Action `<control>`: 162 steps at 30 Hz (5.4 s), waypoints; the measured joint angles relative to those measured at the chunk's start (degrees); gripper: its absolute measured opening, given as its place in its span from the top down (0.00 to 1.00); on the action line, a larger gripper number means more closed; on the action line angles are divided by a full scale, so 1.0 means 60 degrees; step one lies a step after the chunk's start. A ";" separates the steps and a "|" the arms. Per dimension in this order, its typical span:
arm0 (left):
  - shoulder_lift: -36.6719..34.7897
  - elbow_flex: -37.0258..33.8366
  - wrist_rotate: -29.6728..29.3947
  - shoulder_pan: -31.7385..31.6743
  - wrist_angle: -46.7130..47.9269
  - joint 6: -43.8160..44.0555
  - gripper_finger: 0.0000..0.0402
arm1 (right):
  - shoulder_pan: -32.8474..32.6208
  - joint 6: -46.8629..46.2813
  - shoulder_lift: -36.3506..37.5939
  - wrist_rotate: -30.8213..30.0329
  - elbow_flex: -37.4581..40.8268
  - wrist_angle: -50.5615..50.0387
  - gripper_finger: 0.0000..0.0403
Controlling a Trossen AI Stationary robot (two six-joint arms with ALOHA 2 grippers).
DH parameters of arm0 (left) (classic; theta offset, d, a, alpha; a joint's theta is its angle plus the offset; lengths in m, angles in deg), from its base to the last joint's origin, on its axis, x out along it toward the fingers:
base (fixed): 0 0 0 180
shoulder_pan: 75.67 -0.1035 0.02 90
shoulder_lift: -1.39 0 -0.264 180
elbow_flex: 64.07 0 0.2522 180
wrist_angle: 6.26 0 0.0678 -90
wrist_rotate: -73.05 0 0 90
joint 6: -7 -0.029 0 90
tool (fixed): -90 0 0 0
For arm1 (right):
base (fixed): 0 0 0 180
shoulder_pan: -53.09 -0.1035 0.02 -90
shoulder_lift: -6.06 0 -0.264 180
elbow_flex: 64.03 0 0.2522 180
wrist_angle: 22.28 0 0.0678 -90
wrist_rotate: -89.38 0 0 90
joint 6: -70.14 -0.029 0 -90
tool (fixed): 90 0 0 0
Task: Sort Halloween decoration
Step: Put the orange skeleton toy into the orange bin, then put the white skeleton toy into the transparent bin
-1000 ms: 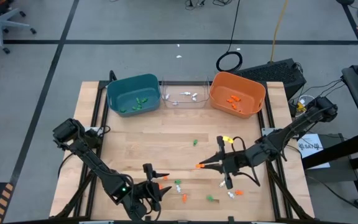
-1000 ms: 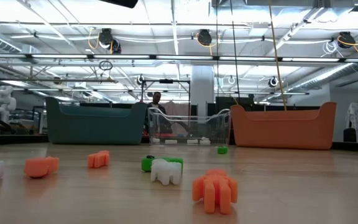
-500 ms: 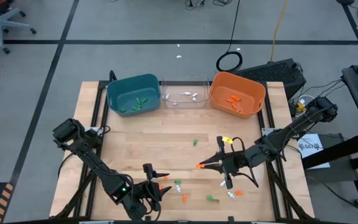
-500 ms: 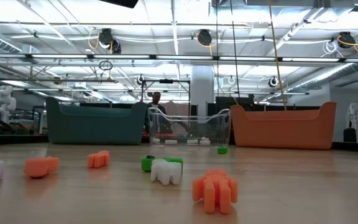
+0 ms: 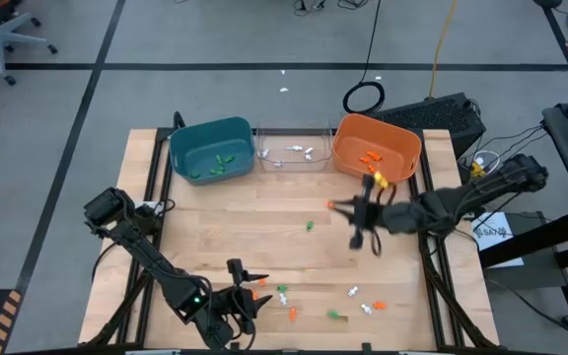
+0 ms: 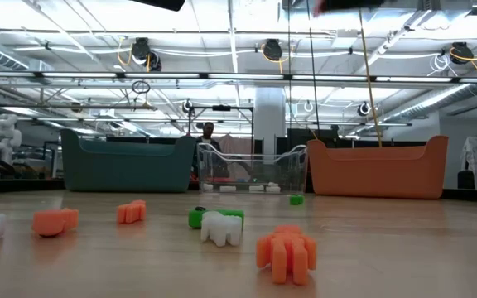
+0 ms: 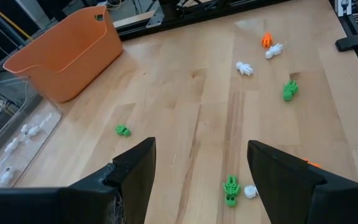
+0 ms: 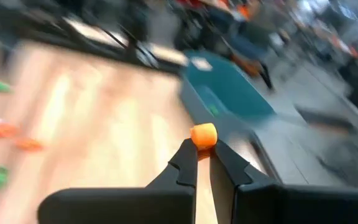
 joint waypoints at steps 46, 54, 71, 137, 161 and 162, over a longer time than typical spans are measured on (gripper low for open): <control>0.0000 0.0001 0.0058 -0.0170 -0.0093 0.0004 0.38 | 1.0984 -0.0976 -0.2262 0.4775 0.1366 -0.1813 0.90; 0.0000 0.0001 0.0055 -0.0166 -0.0091 -0.0004 0.38 | 1.0971 -0.1427 -0.1882 0.4728 0.1366 -0.1939 0.66; 0.0000 -0.0003 0.0051 -0.0169 0.0018 0.0004 0.38 | 0.5078 -0.2520 0.2046 0.5458 0.1362 -0.1775 0.58; 0.0419 -0.0400 0.1832 -0.0151 0.0257 0.2248 0.38 | -0.3618 -0.5893 -0.4559 0.4088 0.0670 -0.1968 0.67; 0.0415 -0.0400 0.1829 -0.0151 0.0266 0.2244 0.38 | -0.3731 -0.6296 -0.4691 0.4095 0.0699 -0.2142 0.56; 0.0415 -0.0400 0.1830 -0.0151 0.0266 0.2244 0.38 | -0.3780 -0.6285 -0.4649 0.4090 0.0696 -0.2139 0.55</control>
